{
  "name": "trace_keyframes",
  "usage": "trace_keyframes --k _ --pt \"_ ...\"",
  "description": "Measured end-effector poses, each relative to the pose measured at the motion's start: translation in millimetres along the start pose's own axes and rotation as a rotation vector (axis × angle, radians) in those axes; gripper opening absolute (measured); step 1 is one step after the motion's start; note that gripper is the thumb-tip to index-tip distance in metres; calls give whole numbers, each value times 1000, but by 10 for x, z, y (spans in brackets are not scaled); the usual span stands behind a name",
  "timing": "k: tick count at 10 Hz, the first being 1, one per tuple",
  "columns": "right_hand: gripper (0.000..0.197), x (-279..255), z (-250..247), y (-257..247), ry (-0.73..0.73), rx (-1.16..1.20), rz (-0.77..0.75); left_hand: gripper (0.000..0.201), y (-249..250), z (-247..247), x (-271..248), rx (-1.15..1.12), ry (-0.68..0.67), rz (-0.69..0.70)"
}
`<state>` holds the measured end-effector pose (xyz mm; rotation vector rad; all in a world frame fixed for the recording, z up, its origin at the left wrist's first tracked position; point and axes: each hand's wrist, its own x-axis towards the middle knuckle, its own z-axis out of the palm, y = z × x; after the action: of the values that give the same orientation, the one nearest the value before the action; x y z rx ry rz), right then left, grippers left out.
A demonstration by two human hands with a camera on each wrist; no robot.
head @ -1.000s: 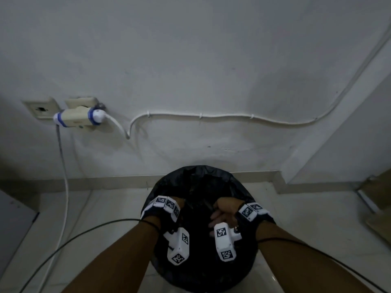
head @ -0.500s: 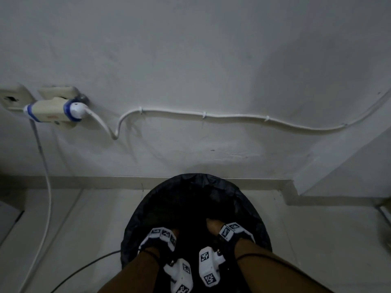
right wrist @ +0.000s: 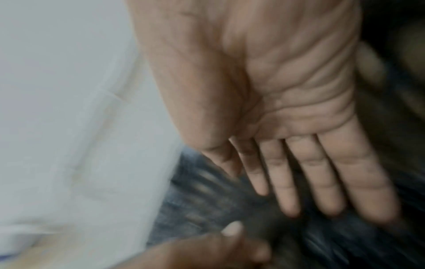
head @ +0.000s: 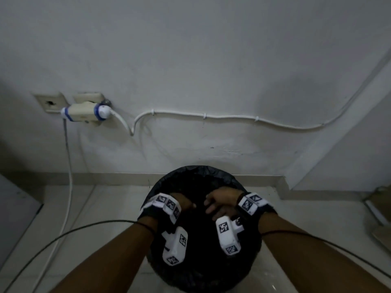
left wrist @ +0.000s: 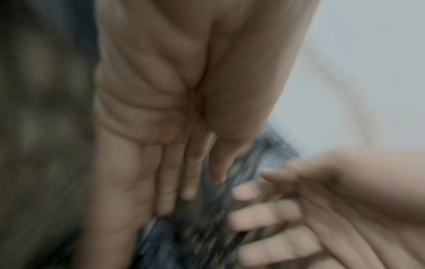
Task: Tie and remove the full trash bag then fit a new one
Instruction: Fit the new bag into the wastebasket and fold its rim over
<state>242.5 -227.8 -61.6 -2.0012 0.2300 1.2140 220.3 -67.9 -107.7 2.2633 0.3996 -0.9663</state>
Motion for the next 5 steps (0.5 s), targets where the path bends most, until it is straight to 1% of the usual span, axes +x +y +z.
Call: trace_keyframes --k 1,2,3,4,5 --pt "21 -458 -109 -54 108 218 -97 32 -50 -331 -372 -432 15 -6" --pt "19 -752 -154 97 393 335 -270 32 -169 -532 -563 -327 226 196" --pt "17 -828 -84 390 718 196 -404 36 -235 -439 -790 -353 347 356" --pt "26 -823 22 730 941 -28 -298 22 -363 -277 -952 -289 654 395" --pt "64 -813 173 986 722 20 -39 25 -528 -188 -1094 -163 852 155"
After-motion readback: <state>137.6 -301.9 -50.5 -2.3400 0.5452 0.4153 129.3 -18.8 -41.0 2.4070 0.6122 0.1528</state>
